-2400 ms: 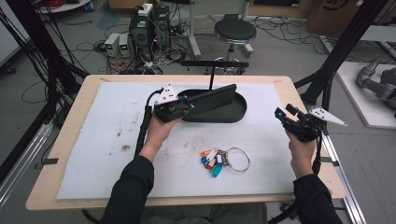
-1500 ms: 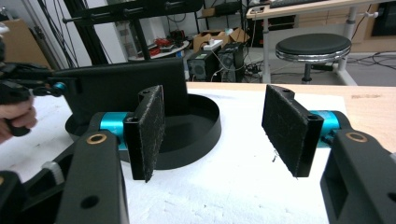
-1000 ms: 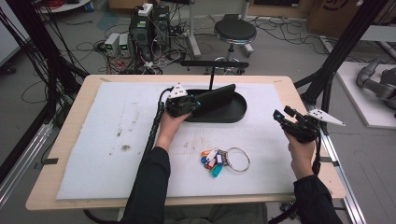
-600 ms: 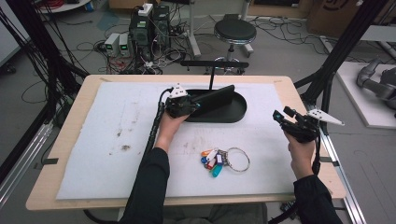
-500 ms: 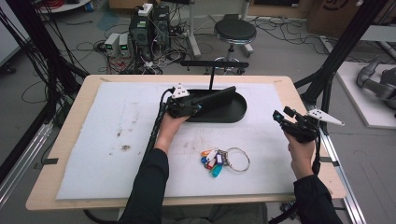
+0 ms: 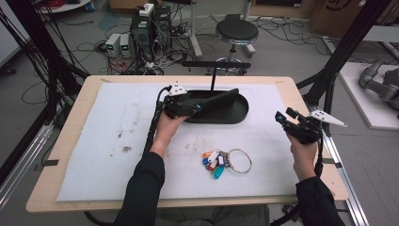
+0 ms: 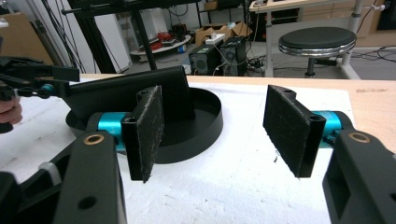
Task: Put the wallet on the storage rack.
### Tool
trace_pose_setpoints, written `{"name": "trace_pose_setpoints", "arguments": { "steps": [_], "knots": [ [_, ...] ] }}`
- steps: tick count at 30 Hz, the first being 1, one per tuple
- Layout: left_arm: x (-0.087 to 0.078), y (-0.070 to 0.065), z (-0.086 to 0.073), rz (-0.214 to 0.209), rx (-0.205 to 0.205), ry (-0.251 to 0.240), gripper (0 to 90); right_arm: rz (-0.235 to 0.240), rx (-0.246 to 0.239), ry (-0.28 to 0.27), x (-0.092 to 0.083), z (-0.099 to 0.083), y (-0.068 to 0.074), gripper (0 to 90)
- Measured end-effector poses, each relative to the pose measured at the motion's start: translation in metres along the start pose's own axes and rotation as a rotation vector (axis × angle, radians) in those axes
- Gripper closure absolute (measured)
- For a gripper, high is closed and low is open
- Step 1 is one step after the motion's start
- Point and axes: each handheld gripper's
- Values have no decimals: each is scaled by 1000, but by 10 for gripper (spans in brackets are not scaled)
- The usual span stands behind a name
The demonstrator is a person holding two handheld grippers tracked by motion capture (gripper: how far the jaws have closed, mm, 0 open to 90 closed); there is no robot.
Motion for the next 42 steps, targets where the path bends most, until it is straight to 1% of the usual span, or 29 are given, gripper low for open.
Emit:
{"name": "trace_pose_setpoints", "arguments": {
  "steps": [2, 4, 5, 9, 10, 11, 13, 14, 15, 16, 18, 19, 21, 22, 23, 24, 25, 26, 27, 28, 29, 30, 32, 34, 38, 39, 40, 41, 42],
  "knots": [
    [-2, -1, 1, -4, 1, 0, 363, -1, 0, 0, 0, 0, 0, 387],
    [-10, -4, 3, -2, 12, -28, 363, 0, 3, 2, 0, 0, 0, 387],
    [-10, -4, 3, -2, 12, -28, 363, 1, 2, 2, 0, 0, 0, 387],
    [-30, -8, 2, -6, 10, -74, 369, 0, -5, 5, 0, 0, 1, 387],
    [-30, -8, 2, -6, 10, -74, 369, 1, -6, 6, 1, 0, 1, 387],
    [-38, -9, 1, -2, 13, -84, 369, 2, -5, 9, 1, 0, 1, 387],
    [-47, -10, -1, -4, 11, -94, 369, 4, -3, 9, 1, 0, 1, 387],
    [-47, -10, -1, -4, 11, -94, 369, 4, -5, 10, 1, 0, 1, 387],
    [-52, -11, -2, -4, 11, -99, 369, 3, -5, 10, 1, 0, 1, 387],
    [-63, -13, -5, -2, 10, -107, 368, 3, -4, 12, 1, 0, 1, 387],
    [-73, -15, -8, -4, 13, -108, 367, 3, -5, 12, 1, 0, 1, 387],
    [-73, -15, -8, -4, 13, -108, 362, 4, -6, 13, 1, 0, 1, 387],
    [-87, -18, -14, -1, 16, -123, 359, 4, -3, 13, 1, 0, 1, 387],
    [-98, -20, -19, 4, 14, -127, 351, 4, -3, 14, 1, 0, 1, 387],
    [-98, -20, -19, 4, 14, -127, 335, 4, -3, 14, 1, 0, 1, 387],
    [-103, -21, -22, 6, 10, -128, 323, 4, -5, 15, 1, 0, 1, 386],
    [-108, -21, -26, 10, 4, -128, 321, 3, -7, 15, 1, -1, 1, 387],
    [-118, -22, -33, 25, -7, -124, 309, 5, -9, 17, 1, -1, 0, 386],
    [-118, -22, -33, 25, -7, -124, 294, 7, -9, 18, 2, -1, 1, 386],
    [-127, -23, -40, 29, -27, -123, 285, 8, -7, 22, 1, -1, 1, 385],
    [-127, -23, -40, 29, -27, -123, 279, 9, -5, 24, 1, -1, 1, 384],
    [-134, -23, -48, 35, -53, -129, 266, 8, -8, 26, 2, -1, 1, 382],
    [-141, -24, -55, 37, -68, -122, 246, 5, -21, 34, 2, 0, 2, 380],
    [-145, -25, -58, 39, -70, -119, 234, 6, -33, 41, 2, 0, 4, 380],
    [-157, -29, -69, 74, -60, -104, 234, 6, -54, 52, 2, 0, 6, 375],
    [-159, -29, -72, 78, -65, -108, 234, 7, -54, 57, 1, 0, 7, 374],
    [-164, -29, -77, 81, -83, -120, 234, 5, -69, 61, 0, 0, 8, 374],
    [-164, -29, -77, 81, -83, -120, 234, 5, -69, 61, 0, 0, 8, 374],
    [-169, -30, -82, 88, -63, -135, 234, 3, -72, 61, -2, 0, 9, 374]
  ]
}}
Point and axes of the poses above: each handheld gripper's, and its own axes: x roughly forward along the jaws, z roughly out of its top, y roughly to its left, and after that the axes turned 10 degrees about -x, right-handed
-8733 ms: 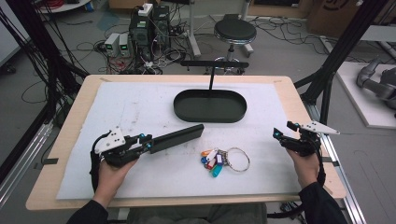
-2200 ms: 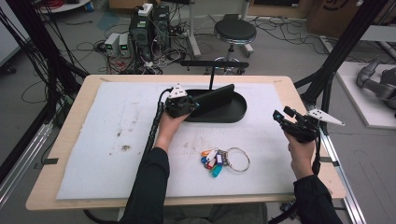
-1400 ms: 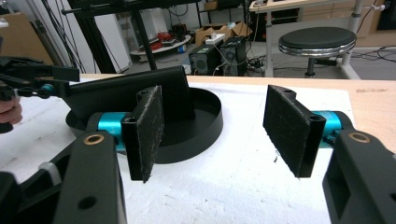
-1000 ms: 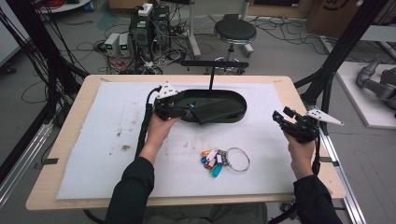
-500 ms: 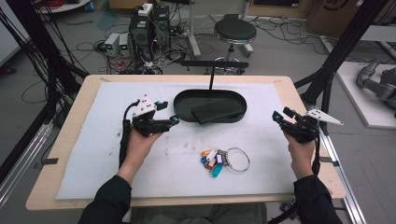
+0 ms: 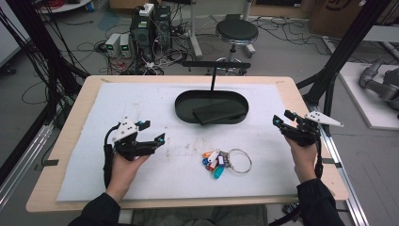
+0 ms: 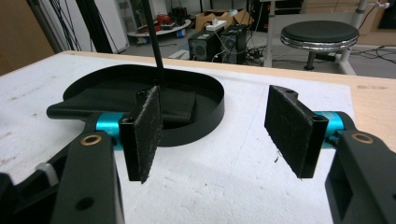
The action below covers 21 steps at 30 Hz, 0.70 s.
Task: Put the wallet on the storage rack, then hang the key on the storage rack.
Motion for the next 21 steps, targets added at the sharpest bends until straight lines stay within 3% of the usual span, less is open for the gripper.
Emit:
{"name": "trace_pose_setpoints", "arguments": {
  "steps": [3, 6, 11, 12, 21],
  "knots": [
    [-3, 1, -6, 32, 13, -33, 251, -4, -4, 0, -4, 0, 0, 374],
    [-2, 3, -6, 25, 4, -27, 254, -6, -14, -12, -10, 3, 2, 373],
    [-4, 2, -1, 5, 12, -61, 240, -6, -42, -32, -20, 11, 5, 362],
    [-6, 3, 0, -7, 37, -74, 240, 2, -47, -32, -22, 11, 7, 358],
    [-8, 7, 2, -1, 26, -97, 239, 59, -84, 10, -34, -3, 25, 352]
  ]
}}
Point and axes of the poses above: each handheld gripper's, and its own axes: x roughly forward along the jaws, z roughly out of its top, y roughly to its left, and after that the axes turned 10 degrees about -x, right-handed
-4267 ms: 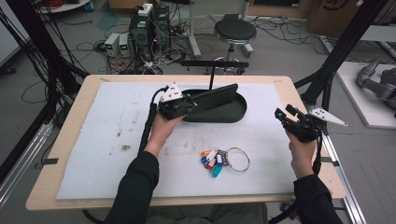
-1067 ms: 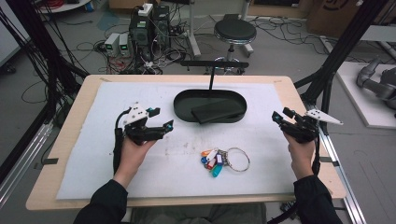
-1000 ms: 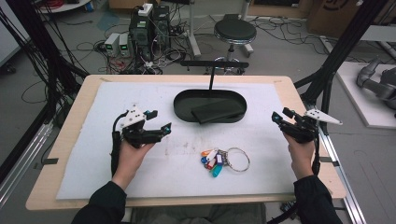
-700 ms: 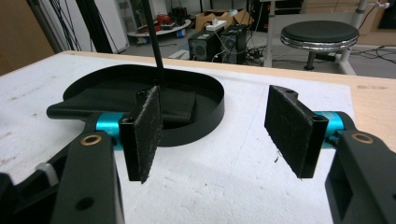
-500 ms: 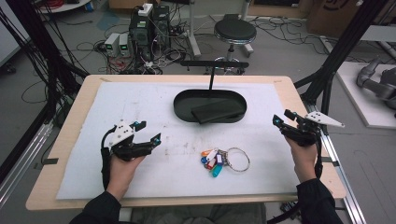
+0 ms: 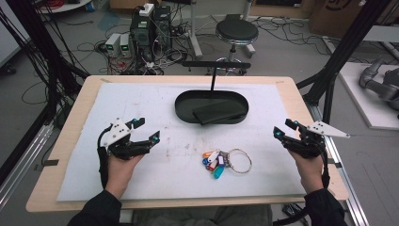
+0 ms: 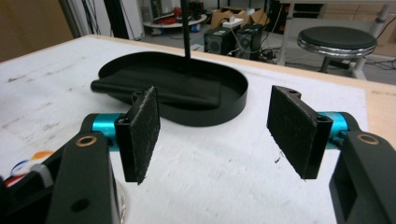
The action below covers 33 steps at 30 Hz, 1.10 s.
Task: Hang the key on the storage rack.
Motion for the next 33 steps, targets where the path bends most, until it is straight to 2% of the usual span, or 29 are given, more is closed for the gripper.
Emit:
{"name": "trace_pose_setpoints", "arguments": {
  "steps": [3, 6, 8, 9, 10, 12, 13, 15, 16, 18, 20, 21, 22, 25, 30, 33],
  "knots": [
    [2, 1, -1, 13, 4, 7, 239, 16, 13, 16, -1, -8, 6, 374],
    [3, 1, -2, 13, -1, 8, 239, 36, 5, 40, 2, -13, 9, 395],
    [4, 1, -3, 8, -1, 7, 239, 65, 5, 87, 9, -19, 14, 434],
    [4, 1, -3, 8, -1, 7, 239, 65, 5, 87, 9, -19, 14, 434],
    [4, 0, -3, 5, -2, 6, 239, 95, -3, 112, 15, -21, 18, 482],
    [5, 0, -4, 3, 3, 11, 240, 107, -16, 121, 19, -21, 20, 496],
    [6, 0, -5, 3, 3, 17, 239, 142, -21, 153, 27, -23, 27, 538],
    [7, 0, -6, 3, 4, 19, 240, 158, -24, 172, 32, -24, 30, 542],
    [7, 0, -6, 3, 6, 21, 239, 195, -35, 210, 39, -26, 35, 588],
    [7, 0, -7, -5, 5, 26, 240, 231, -39, 259, 47, -27, 39, 631],
    [8, 0, -8, -9, 7, 32, 240, 246, -38, 278, 51, -28, 40, 648],
    [8, 0, -9, -10, 5, 32, 240, 264, -30, 321, 57, -31, 41, 682],
    [8, 0, -9, -13, 3, 33, 240, 280, -23, 341, 60, -32, 41, 687],
    [8, -1, -10, -15, 8, 36, 240, 313, -41, 392, 67, -34, 45, 688],
    [9, -2, -11, -18, 12, 44, 240, 320, -96, 446, 76, -35, 54, 708],
    [9, -3, -11, -18, 14, 47, 240, 307, -136, 450, 77, -34, 57, 727]
  ]
}}
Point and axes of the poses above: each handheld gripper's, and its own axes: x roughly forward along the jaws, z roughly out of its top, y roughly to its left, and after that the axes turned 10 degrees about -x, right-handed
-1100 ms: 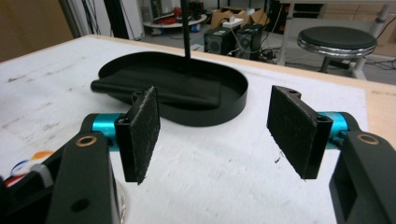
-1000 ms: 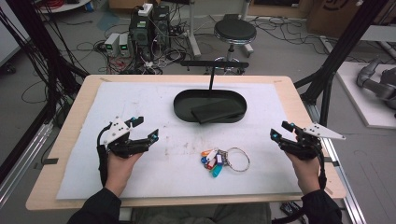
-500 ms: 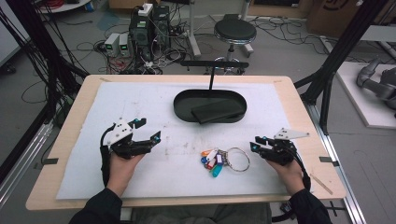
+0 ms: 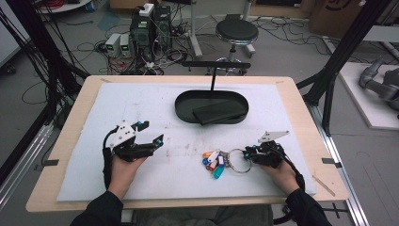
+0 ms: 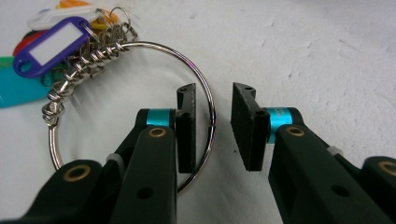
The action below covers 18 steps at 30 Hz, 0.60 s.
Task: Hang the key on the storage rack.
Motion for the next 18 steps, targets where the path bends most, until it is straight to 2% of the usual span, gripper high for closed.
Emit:
{"name": "trace_pose_setpoints", "arguments": {
  "steps": [7, 10, 12, 14, 18],
  "knots": [
    [2, -2, -1, -3, 2, 10, 241, -12, -33, 0, 1, 0, 2, 723],
    [2, -3, -1, -7, 4, 13, 241, -29, -48, 4, 1, 1, 4, 853],
    [2, -3, -1, -7, 5, 12, 241, -23, -51, 5, 1, 2, 4, 868],
    [2, -3, -1, -6, 5, 13, 241, -22, -50, 4, 1, 2, 4, 868],
    [2, -4, -1, -6, 9, 14, 242, -23, -2, -44, -6, 1, -2, 868]
  ]
}}
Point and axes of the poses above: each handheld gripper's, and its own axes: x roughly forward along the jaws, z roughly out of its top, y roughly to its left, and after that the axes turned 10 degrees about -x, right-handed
